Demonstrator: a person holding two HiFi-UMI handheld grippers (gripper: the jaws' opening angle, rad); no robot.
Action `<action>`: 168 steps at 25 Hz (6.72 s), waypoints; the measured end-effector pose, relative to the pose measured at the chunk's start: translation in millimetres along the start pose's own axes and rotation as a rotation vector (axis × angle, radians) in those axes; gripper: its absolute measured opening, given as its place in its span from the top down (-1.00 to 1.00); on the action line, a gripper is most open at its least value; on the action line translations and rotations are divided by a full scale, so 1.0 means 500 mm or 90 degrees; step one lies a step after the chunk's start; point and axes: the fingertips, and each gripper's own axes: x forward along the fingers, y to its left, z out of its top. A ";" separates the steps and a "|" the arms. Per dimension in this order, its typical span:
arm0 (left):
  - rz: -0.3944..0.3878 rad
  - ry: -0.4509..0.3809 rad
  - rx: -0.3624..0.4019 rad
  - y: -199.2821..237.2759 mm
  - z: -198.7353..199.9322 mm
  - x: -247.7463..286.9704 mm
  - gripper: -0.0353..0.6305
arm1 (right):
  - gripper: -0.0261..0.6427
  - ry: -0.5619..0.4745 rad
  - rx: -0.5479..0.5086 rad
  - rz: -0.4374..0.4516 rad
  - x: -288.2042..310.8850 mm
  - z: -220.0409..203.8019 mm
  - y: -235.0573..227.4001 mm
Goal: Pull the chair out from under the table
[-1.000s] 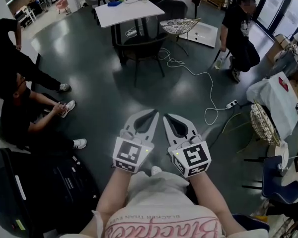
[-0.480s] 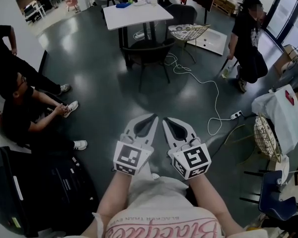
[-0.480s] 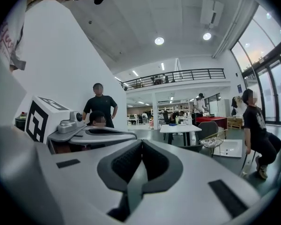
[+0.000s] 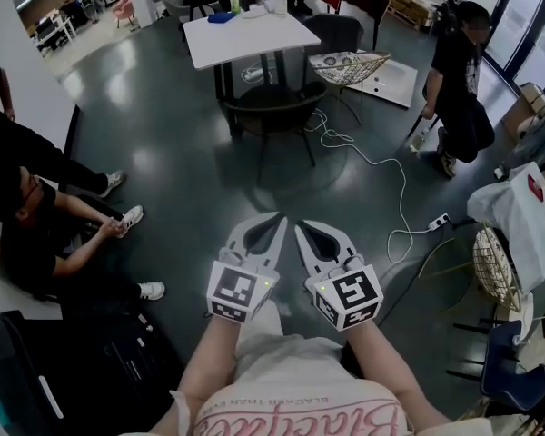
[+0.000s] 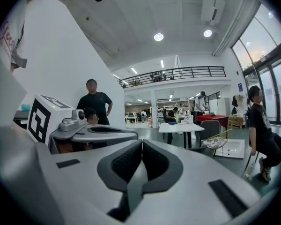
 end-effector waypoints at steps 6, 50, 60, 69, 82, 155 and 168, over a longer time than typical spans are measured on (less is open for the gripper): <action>-0.015 -0.002 0.002 0.157 0.009 0.084 0.88 | 0.91 0.002 -0.003 -0.012 0.166 0.035 -0.046; -0.115 0.056 -0.011 0.742 -0.015 0.761 0.88 | 0.90 0.032 0.046 -0.161 0.847 0.116 -0.615; -0.186 0.089 0.002 0.742 -0.041 0.917 0.88 | 0.90 0.063 0.105 -0.244 0.862 0.070 -0.776; -0.243 0.140 0.008 0.794 -0.108 1.030 0.88 | 0.90 0.129 0.195 -0.280 0.942 -0.006 -0.881; -0.312 0.235 -0.014 0.866 -0.250 1.189 0.88 | 0.43 0.350 0.405 -0.358 1.077 -0.316 -0.976; -0.133 0.315 -0.111 0.552 -0.419 0.923 0.88 | 0.18 0.512 0.573 -0.400 0.679 -0.654 -0.887; -0.170 0.326 -0.091 0.493 -0.419 0.843 0.88 | 0.18 0.522 0.593 -0.441 0.566 -0.677 -0.842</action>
